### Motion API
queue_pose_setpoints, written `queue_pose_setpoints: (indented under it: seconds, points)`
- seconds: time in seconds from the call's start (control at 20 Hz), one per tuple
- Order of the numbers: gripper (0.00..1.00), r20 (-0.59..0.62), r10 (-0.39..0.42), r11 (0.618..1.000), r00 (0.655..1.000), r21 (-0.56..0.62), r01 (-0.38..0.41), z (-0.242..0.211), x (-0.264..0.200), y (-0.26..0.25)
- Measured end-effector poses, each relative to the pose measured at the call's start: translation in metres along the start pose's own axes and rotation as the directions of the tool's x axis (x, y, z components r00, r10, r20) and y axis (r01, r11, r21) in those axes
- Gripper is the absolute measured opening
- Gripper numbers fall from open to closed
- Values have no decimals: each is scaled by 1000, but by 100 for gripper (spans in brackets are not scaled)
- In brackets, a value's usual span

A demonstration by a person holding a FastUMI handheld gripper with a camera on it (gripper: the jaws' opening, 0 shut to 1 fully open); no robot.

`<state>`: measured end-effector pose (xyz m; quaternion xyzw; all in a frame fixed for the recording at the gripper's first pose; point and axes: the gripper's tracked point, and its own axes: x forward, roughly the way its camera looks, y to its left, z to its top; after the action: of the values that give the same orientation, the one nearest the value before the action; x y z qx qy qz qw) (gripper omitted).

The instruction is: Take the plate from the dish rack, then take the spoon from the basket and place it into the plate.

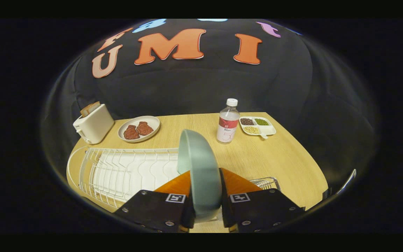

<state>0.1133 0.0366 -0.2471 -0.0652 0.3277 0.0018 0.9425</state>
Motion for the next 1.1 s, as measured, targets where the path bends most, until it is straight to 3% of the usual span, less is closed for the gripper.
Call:
queue_pose_setpoints:
  seconds: [0.1,0.5,1.1]
  points:
    - [29,0,-40,999,999,-16,40,3,-3,-5]
    - [27,103,-127,987,987,-90,136,40,-23,-10]
    - [27,126,-95,995,987,50,89,26,-98,-18]
